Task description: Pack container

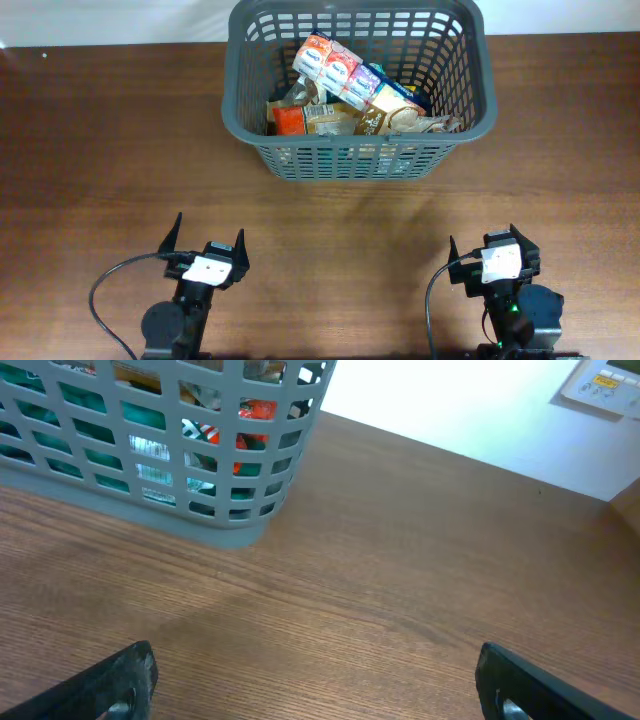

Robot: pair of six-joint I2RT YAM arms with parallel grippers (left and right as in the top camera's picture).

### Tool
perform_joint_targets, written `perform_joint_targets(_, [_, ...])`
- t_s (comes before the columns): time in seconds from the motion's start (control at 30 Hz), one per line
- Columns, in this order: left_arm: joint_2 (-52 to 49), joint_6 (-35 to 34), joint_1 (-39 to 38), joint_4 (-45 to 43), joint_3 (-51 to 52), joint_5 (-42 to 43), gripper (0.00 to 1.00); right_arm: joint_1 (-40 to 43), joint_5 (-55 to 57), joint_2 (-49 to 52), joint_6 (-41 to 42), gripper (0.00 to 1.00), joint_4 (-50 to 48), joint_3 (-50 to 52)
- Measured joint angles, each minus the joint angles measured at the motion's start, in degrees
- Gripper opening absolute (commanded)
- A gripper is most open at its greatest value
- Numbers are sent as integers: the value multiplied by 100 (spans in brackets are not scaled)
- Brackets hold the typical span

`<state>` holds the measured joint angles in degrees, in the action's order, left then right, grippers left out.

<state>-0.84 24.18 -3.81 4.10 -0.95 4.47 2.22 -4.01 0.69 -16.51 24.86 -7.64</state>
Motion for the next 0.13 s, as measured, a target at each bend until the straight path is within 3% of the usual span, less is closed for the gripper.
perform_joint_targets(0.13, [0, 0, 0, 0, 0, 0, 99, 0, 0, 0, 2, 99, 0, 0])
